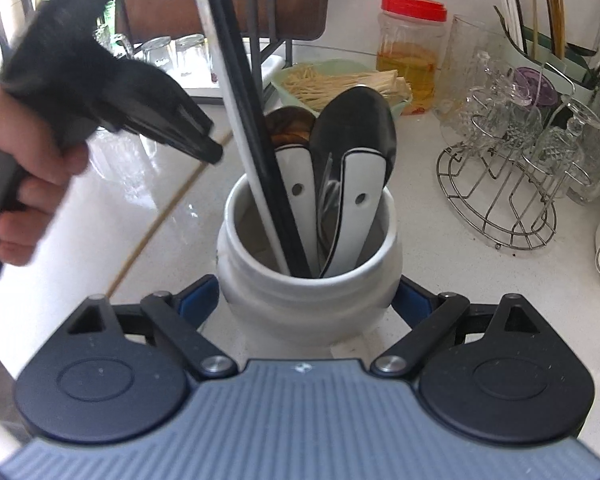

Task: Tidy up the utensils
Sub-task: 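Lower the left tool onto the wooden chopstick and close on it, then lift the wooden chopstick with the left tool and carry it to the mug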

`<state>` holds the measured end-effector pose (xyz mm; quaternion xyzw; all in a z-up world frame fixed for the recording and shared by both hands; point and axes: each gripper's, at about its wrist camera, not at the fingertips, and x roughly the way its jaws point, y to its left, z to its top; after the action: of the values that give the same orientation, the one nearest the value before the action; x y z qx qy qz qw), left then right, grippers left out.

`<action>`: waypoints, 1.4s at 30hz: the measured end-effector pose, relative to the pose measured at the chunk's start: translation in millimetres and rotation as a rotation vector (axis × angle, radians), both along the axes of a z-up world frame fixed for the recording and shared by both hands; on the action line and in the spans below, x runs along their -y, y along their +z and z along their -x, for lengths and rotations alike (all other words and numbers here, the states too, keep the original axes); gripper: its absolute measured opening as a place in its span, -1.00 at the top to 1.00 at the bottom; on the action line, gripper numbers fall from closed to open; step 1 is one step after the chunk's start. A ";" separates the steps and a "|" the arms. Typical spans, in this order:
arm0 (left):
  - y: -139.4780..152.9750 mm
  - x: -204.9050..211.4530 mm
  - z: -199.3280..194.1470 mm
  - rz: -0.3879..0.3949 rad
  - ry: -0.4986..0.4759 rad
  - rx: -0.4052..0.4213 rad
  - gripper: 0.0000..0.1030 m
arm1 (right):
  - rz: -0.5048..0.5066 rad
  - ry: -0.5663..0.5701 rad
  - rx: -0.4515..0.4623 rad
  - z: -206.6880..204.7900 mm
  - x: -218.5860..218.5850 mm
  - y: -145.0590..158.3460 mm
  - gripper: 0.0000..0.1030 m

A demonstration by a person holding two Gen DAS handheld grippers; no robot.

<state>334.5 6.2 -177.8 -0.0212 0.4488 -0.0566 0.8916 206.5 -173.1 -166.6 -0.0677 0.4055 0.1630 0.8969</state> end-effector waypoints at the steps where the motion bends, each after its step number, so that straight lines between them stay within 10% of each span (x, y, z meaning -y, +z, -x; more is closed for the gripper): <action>1: 4.9 -1.1 6.0 0.001 0.008 0.005 0.86 | -0.005 0.001 -0.002 0.2 0.8 0.2 -0.81; 25: 94.9 -9.5 135.3 0.068 0.121 0.160 0.86 | -0.026 0.054 0.068 14.3 8.6 0.9 -0.70; 42: 181.8 25.1 141.1 0.107 -0.027 0.402 0.87 | -0.040 0.067 0.063 13.7 10.4 2.1 -0.70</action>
<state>193.4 -18.9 4.0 -0.0506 0.2585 -0.0953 0.9600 192.8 -183.4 -164.5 -0.0685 0.3712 0.1988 0.9045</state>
